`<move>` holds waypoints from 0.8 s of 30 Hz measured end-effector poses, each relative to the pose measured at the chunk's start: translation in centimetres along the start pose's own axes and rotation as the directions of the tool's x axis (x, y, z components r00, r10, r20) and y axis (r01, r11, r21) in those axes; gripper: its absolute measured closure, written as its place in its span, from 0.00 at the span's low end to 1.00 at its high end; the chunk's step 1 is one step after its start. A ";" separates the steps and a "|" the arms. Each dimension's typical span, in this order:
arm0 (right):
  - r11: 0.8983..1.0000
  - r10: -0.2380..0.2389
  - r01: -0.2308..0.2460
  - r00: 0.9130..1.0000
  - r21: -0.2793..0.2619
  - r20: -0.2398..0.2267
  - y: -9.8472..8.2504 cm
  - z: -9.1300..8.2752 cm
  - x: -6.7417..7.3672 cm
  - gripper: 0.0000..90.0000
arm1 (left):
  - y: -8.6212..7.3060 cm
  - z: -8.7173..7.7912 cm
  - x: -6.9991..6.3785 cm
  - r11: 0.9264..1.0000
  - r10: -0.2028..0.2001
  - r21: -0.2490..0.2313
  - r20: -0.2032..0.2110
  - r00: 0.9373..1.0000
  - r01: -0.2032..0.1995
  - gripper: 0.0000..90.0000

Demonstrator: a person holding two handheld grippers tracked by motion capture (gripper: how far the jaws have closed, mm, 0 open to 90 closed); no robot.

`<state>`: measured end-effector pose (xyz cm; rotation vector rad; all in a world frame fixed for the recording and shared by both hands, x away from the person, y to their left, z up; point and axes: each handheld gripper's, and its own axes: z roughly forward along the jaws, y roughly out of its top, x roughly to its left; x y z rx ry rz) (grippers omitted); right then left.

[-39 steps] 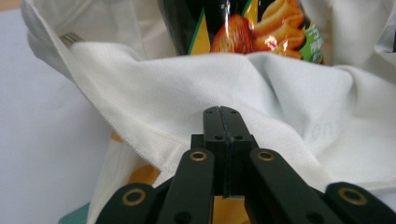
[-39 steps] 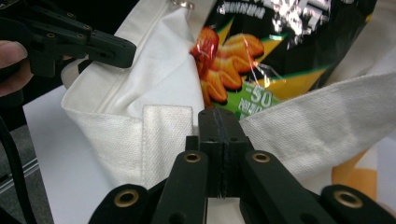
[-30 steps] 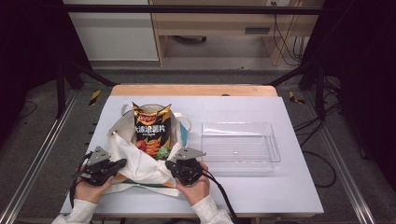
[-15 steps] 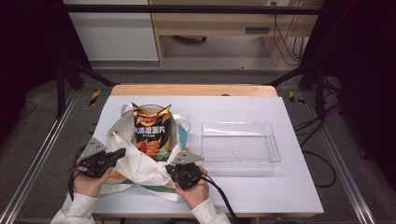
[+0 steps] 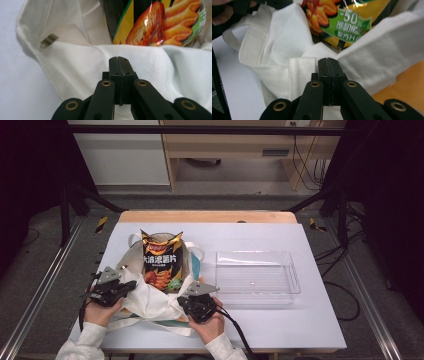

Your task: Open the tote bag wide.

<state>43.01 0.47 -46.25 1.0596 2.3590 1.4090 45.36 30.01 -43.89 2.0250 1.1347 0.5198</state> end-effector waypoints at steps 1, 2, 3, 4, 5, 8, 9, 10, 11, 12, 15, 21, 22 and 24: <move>1.000 0.000 0.000 1.000 -0.010 0.000 0.2 -0.1 0.0 0.99 | 0.0 0.0 0.0 1.000 0.000 0.000 0.000 1.000 0.000 1.00; 1.000 0.003 -0.003 1.000 -0.022 0.004 0.5 -0.1 0.1 0.99 | -0.2 -0.1 0.0 1.000 0.002 0.010 0.001 1.000 -0.002 1.00; 1.000 0.003 -0.003 1.000 -0.022 0.004 0.5 -0.1 0.1 0.99 | -0.2 -0.1 0.0 1.000 0.002 0.010 0.001 1.000 -0.002 1.00; 0.999 -0.003 0.003 1.000 -0.038 0.013 1.2 -0.1 0.2 0.97 | -0.5 -0.2 0.0 1.000 0.005 0.016 0.002 1.000 -0.005 1.00; 0.999 -0.003 0.003 1.000 -0.038 0.013 1.2 -0.1 0.2 0.97 | -0.5 -0.2 0.0 1.000 0.005 0.016 0.002 1.000 -0.005 1.00; 0.998 -0.030 0.032 0.999 -0.047 0.040 2.4 0.6 0.9 0.97 | -0.9 -0.2 -0.2 0.999 0.015 0.038 0.003 1.000 -0.015 1.00; 0.998 -0.039 0.041 0.998 -0.039 0.053 2.6 0.8 1.0 0.97 | -1.0 -0.2 -0.3 0.999 0.018 0.040 0.002 1.000 -0.018 1.00; 0.998 -0.049 0.052 0.997 -0.030 0.067 2.6 1.1 1.0 0.98 | -1.1 -0.3 -0.3 0.999 0.023 0.046 0.002 1.000 -0.023 1.00; 0.998 -0.054 0.055 0.995 -0.018 0.080 2.5 1.2 1.0 0.99 | -1.2 -0.3 -0.3 0.999 0.025 0.047 0.002 1.000 -0.025 1.00; 0.998 -0.056 0.056 0.994 -0.002 0.092 2.4 1.3 0.9 1.00 | -1.3 -0.3 -0.3 0.998 0.031 0.058 0.003 1.000 -0.031 1.00; 0.998 -0.058 0.057 0.993 0.006 0.105 1.7 1.2 0.5 1.00 | -1.5 -0.3 -0.3 0.997 0.031 0.066 0.005 0.999 -0.032 1.00; 0.998 -0.059 0.053 0.987 0.042 0.146 0.5 1.0 -0.1 1.00 | -2.2 -0.5 -0.3 0.996 0.031 0.085 -0.001 1.000 -0.031 1.00; 0.998 -0.050 0.043 0.987 0.049 0.150 0.4 1.0 -0.2 1.00 | -2.3 -0.5 -0.3 0.995 0.029 0.091 0.000 1.000 -0.029 1.00; 0.998 -0.032 0.023 0.987 0.061 0.159 0.1 1.1 -0.4 1.00 | -2.4 -0.4 -0.3 0.995 0.024 0.092 0.002 1.000 -0.025 1.00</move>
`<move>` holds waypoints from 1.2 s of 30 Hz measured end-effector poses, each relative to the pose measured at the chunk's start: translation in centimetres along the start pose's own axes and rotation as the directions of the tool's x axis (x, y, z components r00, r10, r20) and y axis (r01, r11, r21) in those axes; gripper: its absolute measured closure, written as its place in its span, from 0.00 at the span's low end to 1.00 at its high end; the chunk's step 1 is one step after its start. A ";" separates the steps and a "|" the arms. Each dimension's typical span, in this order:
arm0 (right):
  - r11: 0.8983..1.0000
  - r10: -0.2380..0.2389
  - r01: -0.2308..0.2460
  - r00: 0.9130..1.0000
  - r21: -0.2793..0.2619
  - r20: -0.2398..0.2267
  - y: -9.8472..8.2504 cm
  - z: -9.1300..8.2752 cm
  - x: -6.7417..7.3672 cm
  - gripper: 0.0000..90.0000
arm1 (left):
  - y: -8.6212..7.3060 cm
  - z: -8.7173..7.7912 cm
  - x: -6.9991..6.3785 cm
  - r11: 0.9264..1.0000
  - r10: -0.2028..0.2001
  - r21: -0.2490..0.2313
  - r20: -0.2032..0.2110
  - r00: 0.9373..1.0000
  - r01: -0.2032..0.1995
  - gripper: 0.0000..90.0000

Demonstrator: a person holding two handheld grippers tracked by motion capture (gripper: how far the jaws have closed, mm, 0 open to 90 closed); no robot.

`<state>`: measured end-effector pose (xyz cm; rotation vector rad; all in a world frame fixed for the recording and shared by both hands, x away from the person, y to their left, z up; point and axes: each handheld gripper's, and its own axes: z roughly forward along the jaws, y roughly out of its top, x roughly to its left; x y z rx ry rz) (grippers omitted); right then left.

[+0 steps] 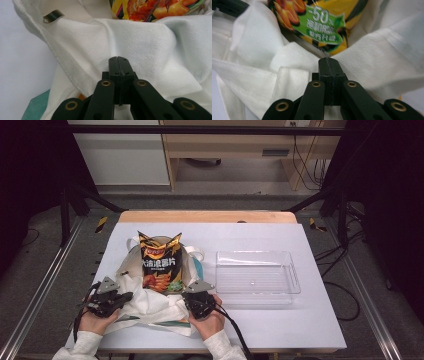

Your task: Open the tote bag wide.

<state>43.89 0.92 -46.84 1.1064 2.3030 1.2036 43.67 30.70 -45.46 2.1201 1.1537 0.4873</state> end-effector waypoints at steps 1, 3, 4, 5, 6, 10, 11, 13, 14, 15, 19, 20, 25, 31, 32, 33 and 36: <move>1.000 0.000 0.000 1.000 0.000 0.000 0.0 0.0 0.0 1.00 | 0.0 0.0 0.0 1.000 0.000 0.000 0.000 1.000 0.000 1.00; 1.000 -0.006 0.005 1.000 0.022 0.016 -0.3 0.2 -0.2 1.00 | 0.1 0.0 0.0 1.000 0.004 0.000 -0.003 1.000 -0.004 1.00; 1.000 -0.002 0.001 1.000 0.019 0.017 -0.6 0.3 -0.2 1.00 | 0.1 0.0 0.0 1.000 0.003 -0.002 -0.003 1.000 -0.003 1.00; 1.000 -0.002 0.001 1.000 0.019 0.017 -0.6 0.3 -0.2 1.00 | 0.2 0.0 0.0 1.000 0.000 -0.006 0.001 1.000 0.000 1.00; 1.000 -0.003 0.002 1.000 0.027 0.019 -0.6 0.4 -0.2 1.00 | 0.4 -0.4 0.2 1.000 -0.008 -0.029 0.005 1.000 0.008 1.00; 1.000 -0.001 0.000 1.000 0.019 0.018 -0.7 0.4 -0.2 1.00 | 1.3 -1.6 1.2 0.992 -0.025 -0.121 -0.063 0.998 0.018 1.00; 1.000 -0.001 0.000 1.000 0.019 0.018 -0.7 0.4 -0.2 1.00 | 1.3 -1.6 1.2 0.992 -0.025 -0.121 -0.063 0.998 0.018 1.00; 1.000 0.004 -0.005 1.000 0.012 0.021 -0.8 0.4 -0.2 1.00 | 1.0 -1.0 2.4 0.996 -0.030 -0.090 -0.104 0.994 0.021 1.00; 1.000 0.004 -0.005 1.000 0.013 0.020 -0.8 0.3 -0.2 1.00 | 0.7 -0.6 2.7 0.997 -0.034 -0.068 -0.103 0.994 0.027 1.00; 1.000 0.004 -0.005 1.000 0.013 0.020 -0.8 0.3 -0.2 1.00 | 0.7 -0.6 2.7 0.997 -0.034 -0.068 -0.103 0.994 0.027 1.00; 1.000 0.010 -0.010 0.999 0.002 0.038 -0.8 -0.5 -0.5 1.00 | 0.0 0.1 3.2 0.999 -0.046 -0.020 -0.081 0.996 0.045 1.00; 1.000 0.011 -0.011 0.999 -0.002 0.047 -0.9 -0.7 -0.6 1.00 | -0.1 0.2 3.1 0.999 -0.044 -0.011 -0.086 0.995 0.043 1.00; 1.000 0.009 -0.009 0.995 -0.004 0.099 -1.4 -1.3 -1.0 1.00 | -0.5 0.1 3.1 0.999 -0.050 -0.004 -0.079 0.996 0.050 1.00; 0.998 0.058 -0.058 0.993 0.000 0.102 -2.1 -1.4 -1.4 1.00 | -0.8 0.2 3.0 0.998 -0.060 -0.006 -0.073 0.996 0.060 1.00; 0.998 0.064 -0.065 0.993 0.006 0.104 -2.1 -1.3 -1.4 1.00 | -0.8 0.3 3.0 0.998 -0.059 -0.008 -0.074 0.996 0.059 1.00; 0.997 0.070 -0.071 0.992 0.008 0.102 -2.1 -1.3 -1.4 1.00 | -0.8 0.3 3.0 0.998 -0.059 -0.008 -0.074 0.996 0.059 1.00; 0.997 0.076 -0.078 0.991 0.013 0.108 -2.2 -1.1 -1.3 1.00 | -0.9 0.4 3.0 0.998 -0.059 -0.006 -0.070 0.996 0.059 1.00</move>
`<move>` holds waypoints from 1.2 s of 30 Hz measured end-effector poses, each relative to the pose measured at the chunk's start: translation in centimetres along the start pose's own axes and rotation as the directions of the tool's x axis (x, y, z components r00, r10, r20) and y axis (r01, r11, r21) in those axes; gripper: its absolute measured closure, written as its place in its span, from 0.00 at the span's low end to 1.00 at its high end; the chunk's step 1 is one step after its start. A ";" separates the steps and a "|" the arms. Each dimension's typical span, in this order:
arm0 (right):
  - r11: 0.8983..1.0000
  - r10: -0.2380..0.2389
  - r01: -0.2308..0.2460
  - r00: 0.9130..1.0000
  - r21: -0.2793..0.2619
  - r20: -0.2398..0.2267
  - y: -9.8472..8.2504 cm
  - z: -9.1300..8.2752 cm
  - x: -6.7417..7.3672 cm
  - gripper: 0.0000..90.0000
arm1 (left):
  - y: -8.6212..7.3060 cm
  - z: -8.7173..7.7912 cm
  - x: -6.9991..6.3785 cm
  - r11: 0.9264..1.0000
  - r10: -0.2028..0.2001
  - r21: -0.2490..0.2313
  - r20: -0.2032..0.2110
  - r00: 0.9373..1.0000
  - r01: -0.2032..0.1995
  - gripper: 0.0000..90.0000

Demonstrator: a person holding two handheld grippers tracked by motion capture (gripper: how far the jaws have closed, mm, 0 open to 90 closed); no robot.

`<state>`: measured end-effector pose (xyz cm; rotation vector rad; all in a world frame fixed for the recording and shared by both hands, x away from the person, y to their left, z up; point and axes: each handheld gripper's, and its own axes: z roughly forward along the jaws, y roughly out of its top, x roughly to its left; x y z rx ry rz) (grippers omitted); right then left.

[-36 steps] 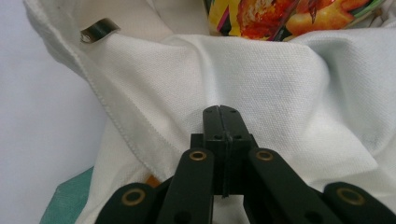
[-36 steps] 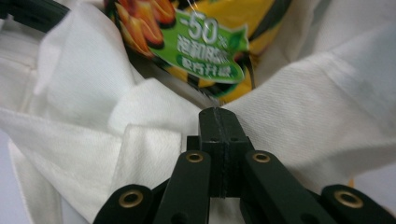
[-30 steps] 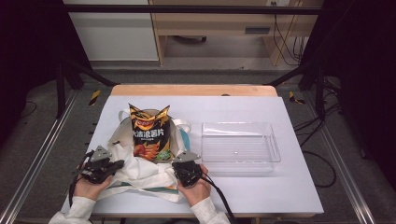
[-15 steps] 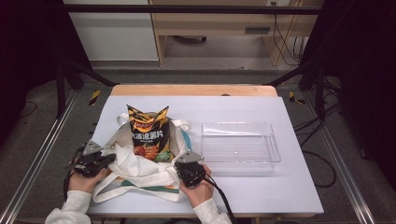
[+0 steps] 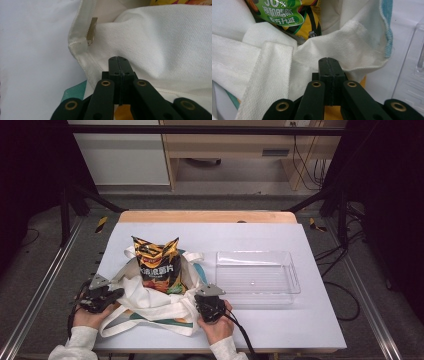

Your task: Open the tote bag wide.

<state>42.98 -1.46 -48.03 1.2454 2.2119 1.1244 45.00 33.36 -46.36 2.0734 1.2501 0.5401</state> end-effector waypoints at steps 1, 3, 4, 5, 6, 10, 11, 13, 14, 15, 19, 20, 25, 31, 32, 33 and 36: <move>1.000 0.000 0.000 1.000 0.000 0.000 0.0 0.0 0.0 1.00 | 0.0 0.0 0.0 1.000 0.000 0.000 0.000 1.000 0.000 1.00; 1.000 -0.012 0.012 1.000 -0.014 0.001 -0.2 0.1 0.0 1.00 | 0.0 0.1 0.0 1.000 0.011 -0.002 0.001 1.000 -0.011 1.00; 1.000 -0.015 0.015 1.000 -0.019 0.000 -0.2 0.1 -0.1 1.00 | -0.1 0.2 0.0 1.000 0.011 -0.011 0.003 1.000 -0.011 1.00; 1.000 -0.007 0.007 1.000 -0.024 -0.004 -0.3 0.1 -0.1 1.00 | -0.1 0.2 0.0 1.000 0.011 -0.014 0.006 1.000 -0.011 1.00; 1.000 -0.007 0.007 1.000 -0.024 -0.004 -0.3 0.1 -0.1 1.00 | -0.1 0.2 0.0 1.000 0.011 -0.014 0.006 1.000 -0.011 1.00; 0.998 -0.022 0.021 1.000 -0.052 -0.007 -0.6 0.0 -0.2 1.00 | -0.2 0.1 0.2 0.999 -0.005 -0.035 0.020 1.000 0.006 1.00; 0.998 -0.022 0.021 1.000 -0.052 -0.007 -0.6 0.0 -0.2 1.00 | -0.2 0.1 0.2 0.999 -0.005 -0.035 0.020 1.000 0.006 0.99; 0.999 -0.017 0.016 1.000 -0.051 -0.018 -0.5 -0.1 -0.2 1.00 | -0.1 -0.2 0.2 0.999 0.002 -0.051 0.018 1.000 -0.001 0.95; 0.999 -0.011 0.009 0.999 -0.054 -0.033 -0.4 -0.2 -0.3 0.98 | 0.1 -0.6 0.2 0.997 -0.008 -0.083 0.027 1.000 0.010 0.93; 0.999 -0.011 0.009 0.999 -0.054 -0.033 -0.4 -0.2 -0.3 0.98 | 0.1 -0.6 0.2 0.997 -0.008 -0.083 0.027 1.000 0.010 0.91; 0.996 -0.031 0.025 0.997 -0.090 -0.069 0.0 -0.7 -0.3 0.91 | 0.6 -2.1 0.0 0.988 -0.006 -0.156 0.002 1.000 0.006 0.87; 0.995 -0.034 0.026 0.997 -0.098 -0.076 0.1 -0.8 -0.3 0.89 | 0.8 -2.4 0.0 0.985 -0.010 -0.172 -0.002 1.000 0.010 0.85; 0.989 -0.052 0.037 0.993 -0.141 -0.103 1.0 -1.7 -0.2 0.85 | 1.4 -3.3 0.1 0.976 -0.040 -0.215 -0.006 0.999 0.038 0.80; 0.983 -0.049 0.027 0.992 -0.181 -0.117 2.2 -2.6 -0.4 0.76 | 2.7 -4.6 -0.1 0.956 -0.054 -0.289 0.014 0.998 0.056 0.75; 0.981 -0.048 0.025 0.992 -0.192 -0.115 2.7 -3.0 -0.5 0.72 | 3.1 -5.1 -0.3 0.950 -0.051 -0.308 0.020 0.998 0.055 0.74; 0.980 -0.047 0.024 0.993 -0.198 -0.112 2.9 -3.2 -0.6 0.71 | 3.1 -5.1 -0.3 0.950 -0.051 -0.308 0.020 0.998 0.055 0.72; 0.977 -0.043 0.017 0.992 -0.214 -0.118 3.4 -3.5 -0.8 0.67 | 3.7 -5.5 -0.6 0.942 -0.044 -0.331 0.036 0.998 0.054 0.70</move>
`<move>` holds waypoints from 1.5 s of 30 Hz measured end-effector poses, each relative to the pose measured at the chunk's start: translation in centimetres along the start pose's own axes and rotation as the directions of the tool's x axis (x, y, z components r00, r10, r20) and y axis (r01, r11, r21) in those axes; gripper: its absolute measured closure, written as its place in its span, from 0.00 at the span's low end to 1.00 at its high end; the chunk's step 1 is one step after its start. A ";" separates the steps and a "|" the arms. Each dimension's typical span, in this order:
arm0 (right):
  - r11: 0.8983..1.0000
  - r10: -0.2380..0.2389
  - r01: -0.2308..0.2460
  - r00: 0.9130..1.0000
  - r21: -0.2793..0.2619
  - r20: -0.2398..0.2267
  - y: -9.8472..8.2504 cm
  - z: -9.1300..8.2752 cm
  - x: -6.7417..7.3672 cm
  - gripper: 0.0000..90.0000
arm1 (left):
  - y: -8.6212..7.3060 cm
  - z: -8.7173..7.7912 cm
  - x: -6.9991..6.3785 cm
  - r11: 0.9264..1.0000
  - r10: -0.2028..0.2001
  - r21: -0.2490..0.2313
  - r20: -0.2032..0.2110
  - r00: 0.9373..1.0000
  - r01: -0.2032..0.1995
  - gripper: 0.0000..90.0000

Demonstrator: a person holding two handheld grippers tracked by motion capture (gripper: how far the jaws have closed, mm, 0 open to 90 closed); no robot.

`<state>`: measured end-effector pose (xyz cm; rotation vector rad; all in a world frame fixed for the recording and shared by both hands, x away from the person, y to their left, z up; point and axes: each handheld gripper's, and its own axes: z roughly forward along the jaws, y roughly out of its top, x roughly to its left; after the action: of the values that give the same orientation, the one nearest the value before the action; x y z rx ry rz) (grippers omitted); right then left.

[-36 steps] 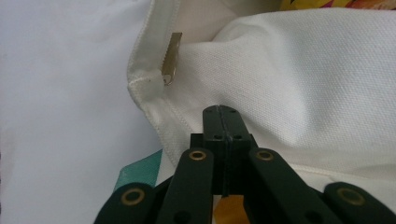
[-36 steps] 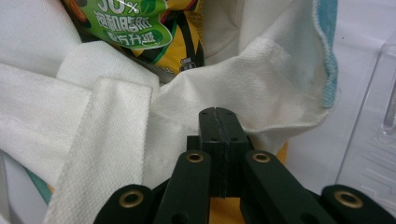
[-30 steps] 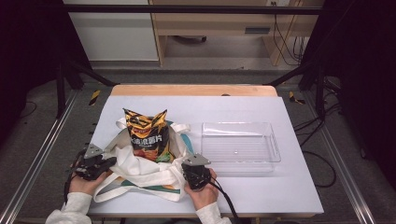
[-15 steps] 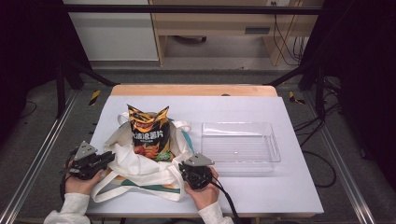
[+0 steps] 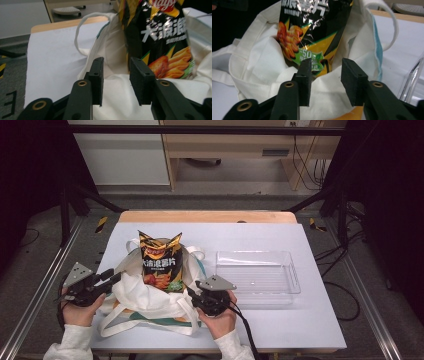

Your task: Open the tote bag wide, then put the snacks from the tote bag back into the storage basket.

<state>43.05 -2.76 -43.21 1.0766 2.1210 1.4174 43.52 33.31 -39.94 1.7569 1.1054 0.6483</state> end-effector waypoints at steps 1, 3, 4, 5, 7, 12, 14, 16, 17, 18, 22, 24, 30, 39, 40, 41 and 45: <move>1.000 -0.006 0.006 1.000 -0.008 -0.003 0.6 -0.2 -0.2 0.64 | 0.3 0.0 -0.3 1.000 0.007 -0.004 0.011 1.000 -0.006 0.67; 1.000 -0.009 0.009 1.000 -0.023 -0.005 1.1 -0.4 -0.3 0.61 | 0.7 0.1 -0.6 1.000 0.006 -0.003 0.018 1.000 -0.006 0.64; 0.999 -0.008 0.008 1.000 -0.031 -0.008 1.4 -0.5 -0.4 0.59 | 0.8 0.2 -0.7 1.000 0.008 -0.004 0.021 1.000 -0.008 0.62; 0.999 -0.010 0.009 1.000 -0.043 -0.010 1.6 -0.5 -0.5 0.58 | 0.8 0.2 -0.7 1.000 0.008 -0.004 0.021 1.000 -0.008 0.61; 0.998 -0.007 0.007 1.000 -0.058 -0.008 2.1 -0.7 -0.7 0.54 | 1.2 0.3 -1.0 1.000 0.017 -0.011 0.029 0.999 -0.016 0.60; 0.997 -0.003 0.003 1.000 -0.081 0.001 3.2 -0.9 -1.3 0.49 | 2.1 0.4 -1.7 0.999 0.038 -0.028 0.023 0.999 -0.037 0.53; 0.996 -0.003 0.003 1.000 -0.091 0.005 4.1 -1.0 -1.6 0.47 | 2.9 0.4 -1.8 0.998 0.039 -0.041 0.021 0.999 -0.038 0.52; 0.995 0.002 -0.001 1.000 -0.101 0.006 4.6 -1.0 -1.8 0.46 | 3.5 0.4 -1.8 0.998 0.031 -0.057 0.027 0.999 -0.030 0.50; 0.995 0.002 -0.001 1.000 -0.101 0.006 4.6 -1.0 -1.8 0.46 | 3.5 0.4 -1.8 0.998 0.031 -0.057 0.027 0.999 -0.030 0.50; 0.995 0.007 -0.006 1.000 -0.105 0.006 5.1 -1.0 -2.0 0.45 | 4.0 0.5 -1.8 0.997 0.027 -0.066 0.027 0.999 -0.025 0.50; 0.994 0.005 -0.004 1.000 -0.113 0.013 5.7 -0.9 -2.2 0.43 | 5.0 1.0 -1.9 0.997 0.014 -0.079 0.035 0.999 -0.011 0.49; 0.994 0.010 -0.008 1.000 -0.108 0.016 6.0 -0.7 -2.4 0.43 | 5.4 1.4 -2.0 0.997 0.014 -0.079 0.038 0.999 -0.011 0.49; 0.995 0.024 -0.022 0.999 -0.100 0.024 6.3 -0.1 -2.9 0.41 | 6.3 2.8 -2.6 0.997 0.015 -0.076 0.048 0.999 -0.011 0.48; 0.996 0.036 -0.034 0.999 -0.083 0.022 6.6 1.2 -3.1 0.40 | 6.5 5.1 -2.9 0.999 0.015 -0.040 0.050 0.999 -0.013 0.44; 0.996 0.036 -0.035 0.999 -0.078 0.018 6.7 1.6 -3.0 0.40 | 6.3 5.7 -2.8 1.000 0.001 -0.027 0.052 0.999 0.000 0.44; 0.997 0.038 -0.036 0.999 -0.073 0.015 6.7 1.8 -2.9 0.40 | 6.3 6.0 -2.7 1.000 -0.003 -0.019 0.052 0.999 0.004 0.44; 0.998 0.028 -0.027 1.000 -0.054 0.013 6.8 2.5 -2.7 0.40 | 6.1 6.8 -2.5 1.000 -0.026 -0.008 0.060 0.998 0.026 0.44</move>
<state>49.07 -1.92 -38.48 1.0954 2.0538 1.4669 50.19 27.17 -37.22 1.7409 1.0811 0.5804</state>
